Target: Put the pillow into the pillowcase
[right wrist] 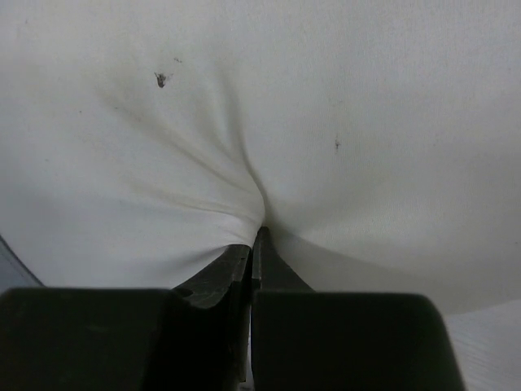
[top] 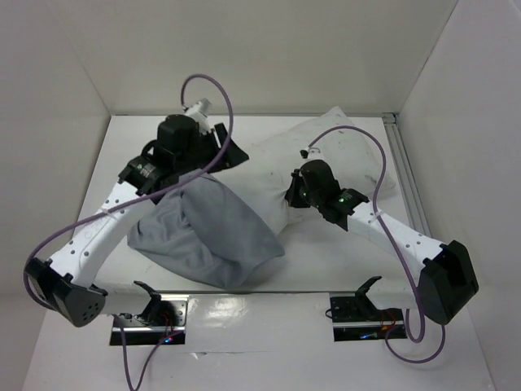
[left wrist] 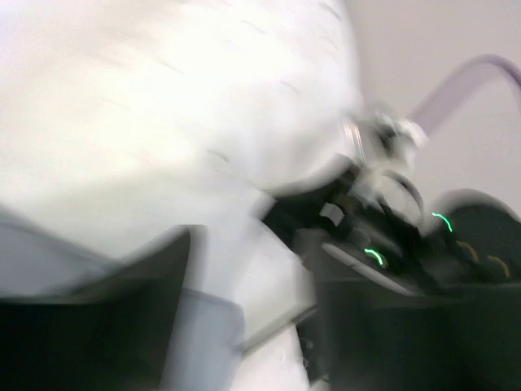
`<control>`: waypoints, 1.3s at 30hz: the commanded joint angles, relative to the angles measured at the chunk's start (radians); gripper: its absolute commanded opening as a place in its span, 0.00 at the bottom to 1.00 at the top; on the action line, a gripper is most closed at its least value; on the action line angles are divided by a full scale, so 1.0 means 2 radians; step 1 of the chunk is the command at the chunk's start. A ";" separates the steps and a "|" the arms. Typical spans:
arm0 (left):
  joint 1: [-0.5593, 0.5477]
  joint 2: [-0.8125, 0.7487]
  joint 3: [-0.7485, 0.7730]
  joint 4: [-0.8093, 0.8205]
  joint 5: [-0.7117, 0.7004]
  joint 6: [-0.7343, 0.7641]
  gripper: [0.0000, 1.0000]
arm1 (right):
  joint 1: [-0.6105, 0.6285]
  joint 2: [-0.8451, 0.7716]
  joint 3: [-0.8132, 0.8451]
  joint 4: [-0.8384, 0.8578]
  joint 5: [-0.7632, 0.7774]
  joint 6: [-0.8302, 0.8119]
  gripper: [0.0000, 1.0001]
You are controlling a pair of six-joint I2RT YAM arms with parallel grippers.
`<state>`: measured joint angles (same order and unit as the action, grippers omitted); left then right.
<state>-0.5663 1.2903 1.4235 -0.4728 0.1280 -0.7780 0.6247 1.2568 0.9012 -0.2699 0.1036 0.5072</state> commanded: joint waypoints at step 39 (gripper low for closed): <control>0.108 0.217 0.192 -0.067 0.057 0.088 0.00 | 0.015 0.017 0.072 -0.022 0.002 -0.040 0.00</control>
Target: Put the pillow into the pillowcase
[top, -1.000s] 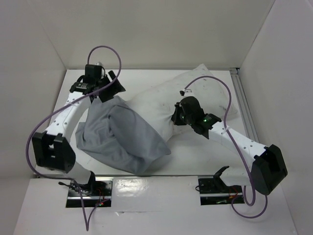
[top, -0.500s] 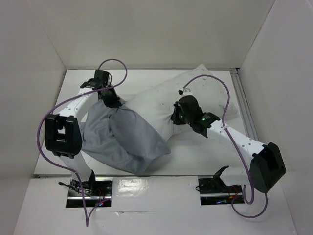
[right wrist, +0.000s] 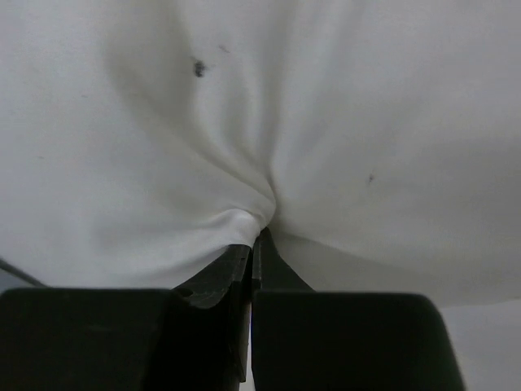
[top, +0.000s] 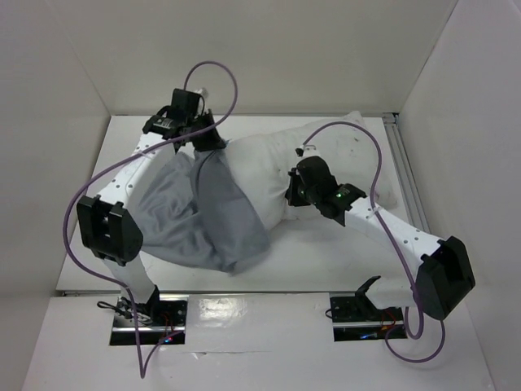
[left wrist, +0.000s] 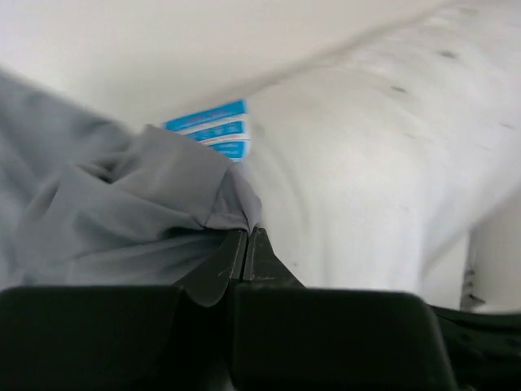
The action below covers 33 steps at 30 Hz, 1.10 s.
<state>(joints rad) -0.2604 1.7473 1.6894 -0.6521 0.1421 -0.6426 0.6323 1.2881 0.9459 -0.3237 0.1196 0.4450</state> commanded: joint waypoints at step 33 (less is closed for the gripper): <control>-0.050 -0.118 0.116 0.014 0.053 0.070 0.80 | 0.125 0.055 0.073 0.086 0.116 0.062 0.00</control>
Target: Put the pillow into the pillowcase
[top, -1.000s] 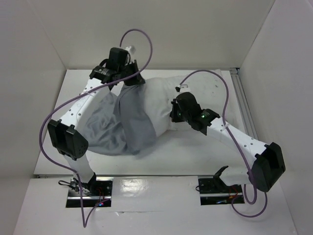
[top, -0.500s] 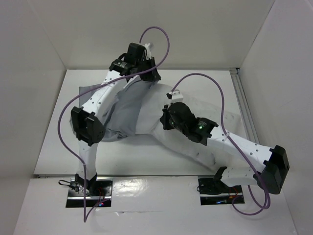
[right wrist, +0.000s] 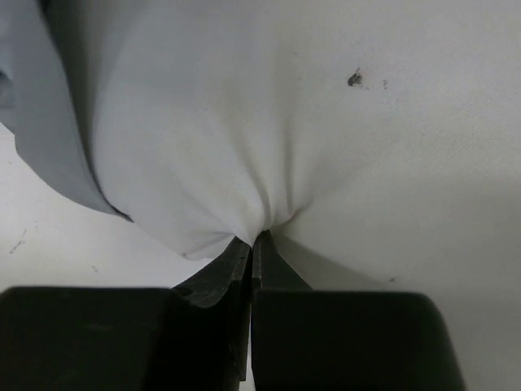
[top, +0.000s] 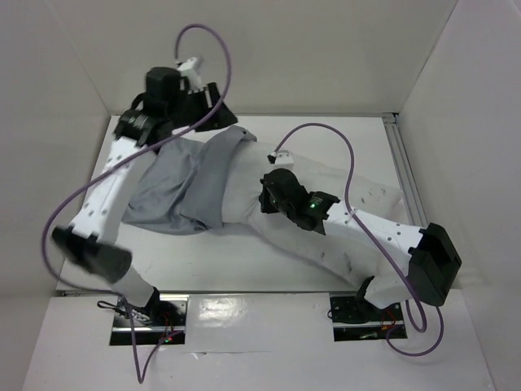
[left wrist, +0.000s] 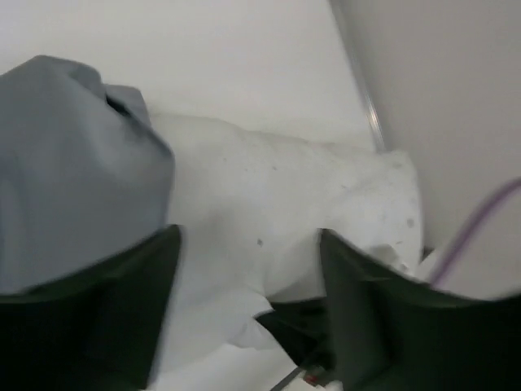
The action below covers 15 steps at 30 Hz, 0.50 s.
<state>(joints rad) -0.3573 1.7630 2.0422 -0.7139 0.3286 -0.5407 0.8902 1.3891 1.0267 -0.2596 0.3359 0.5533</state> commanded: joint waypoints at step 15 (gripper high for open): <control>-0.078 -0.414 -0.685 0.250 -0.146 -0.153 0.75 | -0.027 0.026 0.076 0.051 -0.051 -0.007 0.00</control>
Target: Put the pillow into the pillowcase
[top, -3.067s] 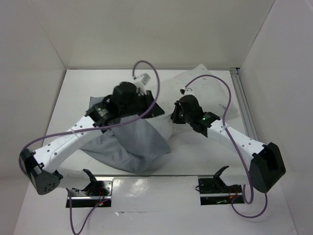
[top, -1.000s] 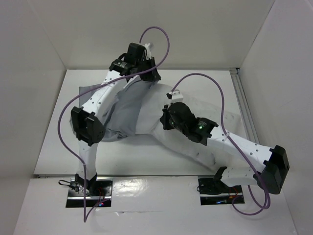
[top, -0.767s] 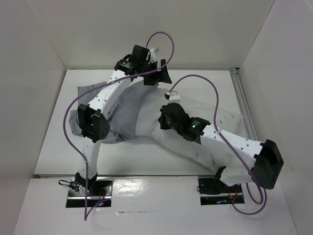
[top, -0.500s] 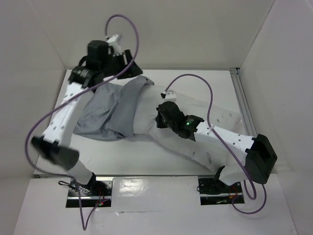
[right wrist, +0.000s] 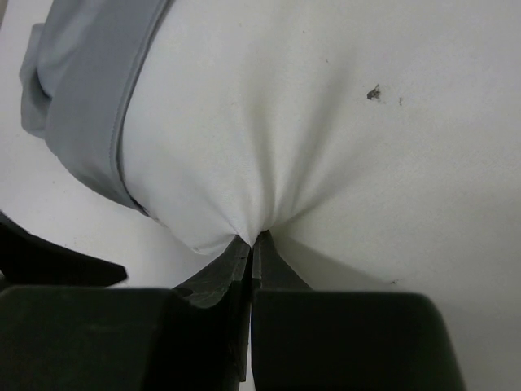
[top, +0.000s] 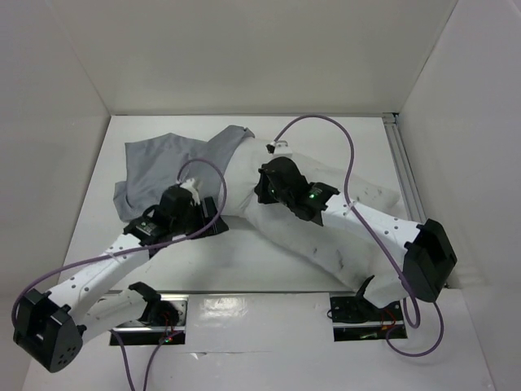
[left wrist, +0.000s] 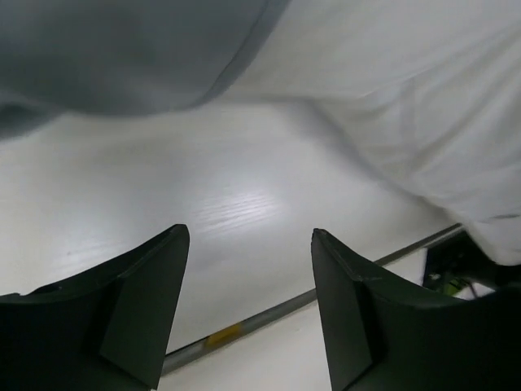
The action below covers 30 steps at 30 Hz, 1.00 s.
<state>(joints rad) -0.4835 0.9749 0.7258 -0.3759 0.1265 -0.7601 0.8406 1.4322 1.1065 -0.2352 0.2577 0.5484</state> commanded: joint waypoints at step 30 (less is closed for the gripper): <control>0.003 0.155 -0.036 0.228 -0.149 -0.006 0.27 | -0.011 0.014 0.064 0.014 -0.018 -0.009 0.00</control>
<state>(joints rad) -0.4858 1.2755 0.6048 0.0311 -0.1600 -0.7856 0.8215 1.4651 1.1622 -0.2562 0.2203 0.5301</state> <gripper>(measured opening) 0.308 0.010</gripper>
